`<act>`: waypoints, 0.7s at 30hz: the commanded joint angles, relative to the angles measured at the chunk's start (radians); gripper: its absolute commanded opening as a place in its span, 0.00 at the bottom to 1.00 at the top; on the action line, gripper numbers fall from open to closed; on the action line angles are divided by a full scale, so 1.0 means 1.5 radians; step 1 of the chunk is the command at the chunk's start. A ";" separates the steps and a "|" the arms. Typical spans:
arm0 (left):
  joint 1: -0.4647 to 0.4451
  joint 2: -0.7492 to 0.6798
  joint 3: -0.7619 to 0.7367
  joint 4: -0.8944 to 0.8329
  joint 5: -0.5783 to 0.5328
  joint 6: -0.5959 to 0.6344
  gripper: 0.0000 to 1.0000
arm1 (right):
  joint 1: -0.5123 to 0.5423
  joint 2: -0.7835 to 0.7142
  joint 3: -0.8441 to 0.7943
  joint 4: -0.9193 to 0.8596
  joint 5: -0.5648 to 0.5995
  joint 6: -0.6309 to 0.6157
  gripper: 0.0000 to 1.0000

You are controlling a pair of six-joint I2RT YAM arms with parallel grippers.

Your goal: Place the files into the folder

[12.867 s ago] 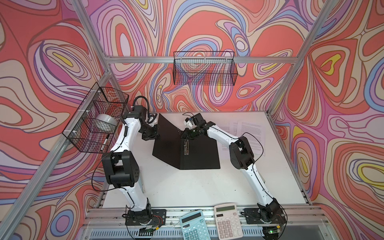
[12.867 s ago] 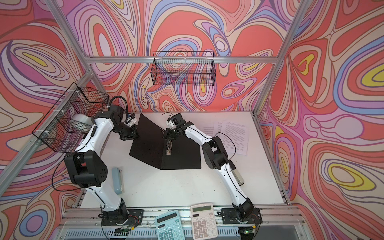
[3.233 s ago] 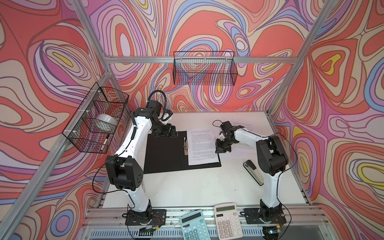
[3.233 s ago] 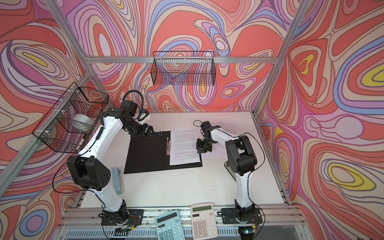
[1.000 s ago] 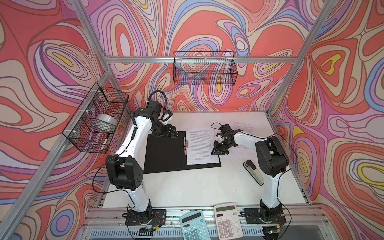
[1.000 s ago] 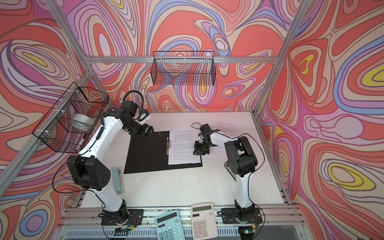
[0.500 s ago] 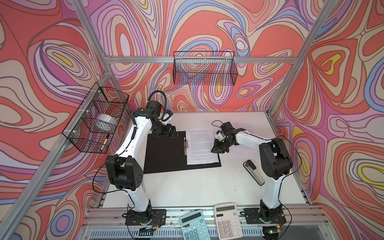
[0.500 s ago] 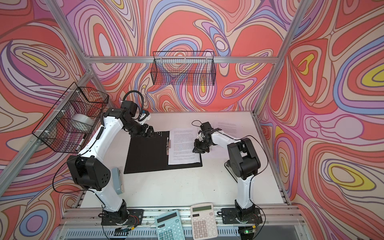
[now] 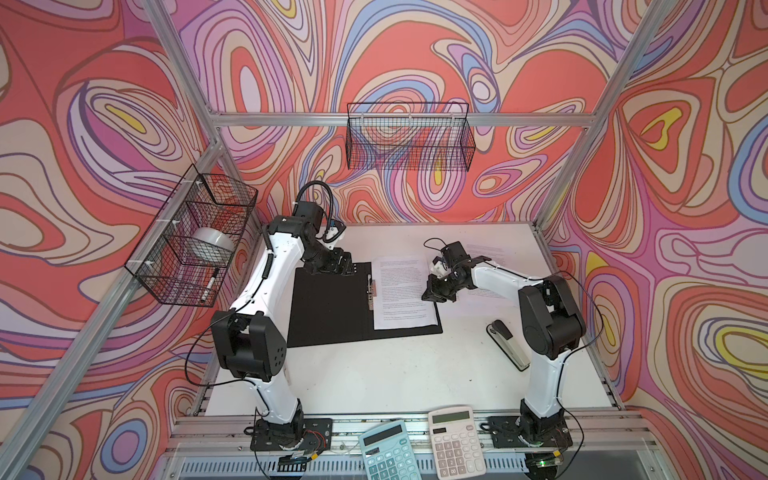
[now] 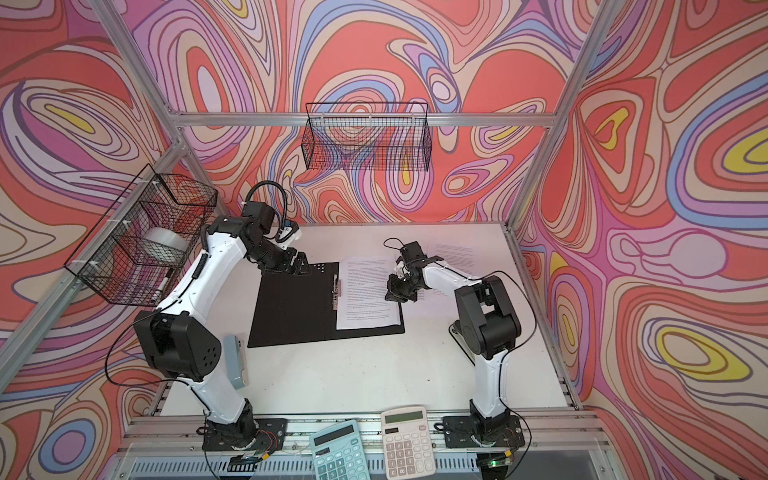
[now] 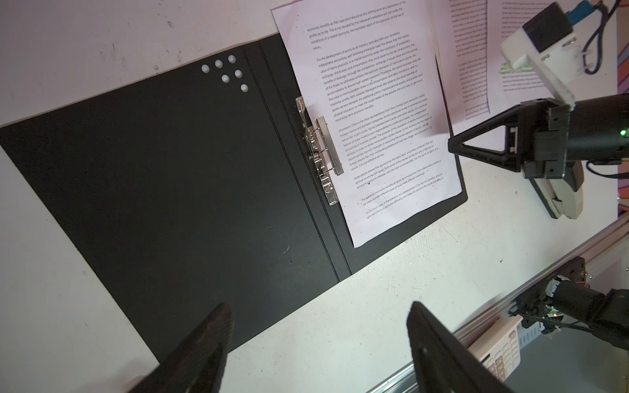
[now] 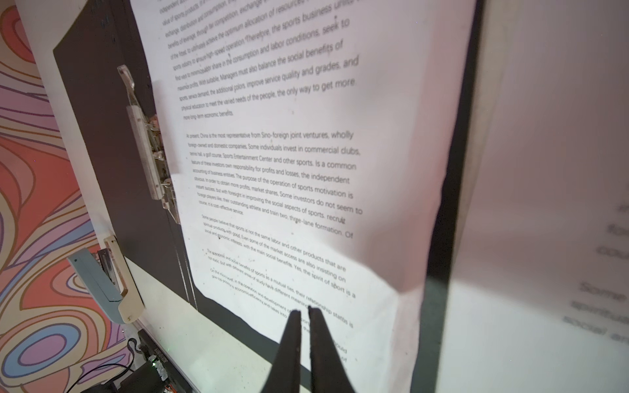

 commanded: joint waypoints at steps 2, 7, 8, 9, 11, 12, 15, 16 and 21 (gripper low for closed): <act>0.002 -0.003 -0.008 -0.017 0.007 0.001 0.81 | 0.002 0.004 -0.028 0.028 0.011 0.009 0.09; 0.002 -0.005 -0.010 -0.016 0.008 0.002 0.81 | 0.000 -0.001 -0.051 0.049 0.006 0.017 0.08; 0.002 -0.004 -0.010 -0.016 0.009 0.002 0.81 | 0.000 -0.001 -0.055 0.055 0.001 0.019 0.08; 0.002 -0.004 -0.010 -0.017 0.010 0.001 0.81 | -0.002 -0.001 -0.060 0.060 -0.005 0.020 0.08; 0.002 -0.003 -0.010 -0.017 0.015 0.003 0.81 | -0.004 -0.001 -0.070 0.074 -0.015 0.024 0.08; 0.001 -0.003 -0.009 -0.018 0.017 0.004 0.81 | -0.006 0.002 -0.076 0.080 -0.022 0.024 0.08; 0.000 -0.005 -0.010 -0.019 0.027 0.008 0.81 | -0.015 0.007 -0.097 0.105 -0.043 0.033 0.08; -0.001 -0.007 -0.011 -0.019 0.029 0.009 0.81 | -0.017 0.008 -0.104 0.114 -0.049 0.036 0.08; -0.006 -0.011 -0.013 -0.019 0.036 0.017 0.81 | -0.024 0.021 -0.115 0.123 -0.069 0.034 0.08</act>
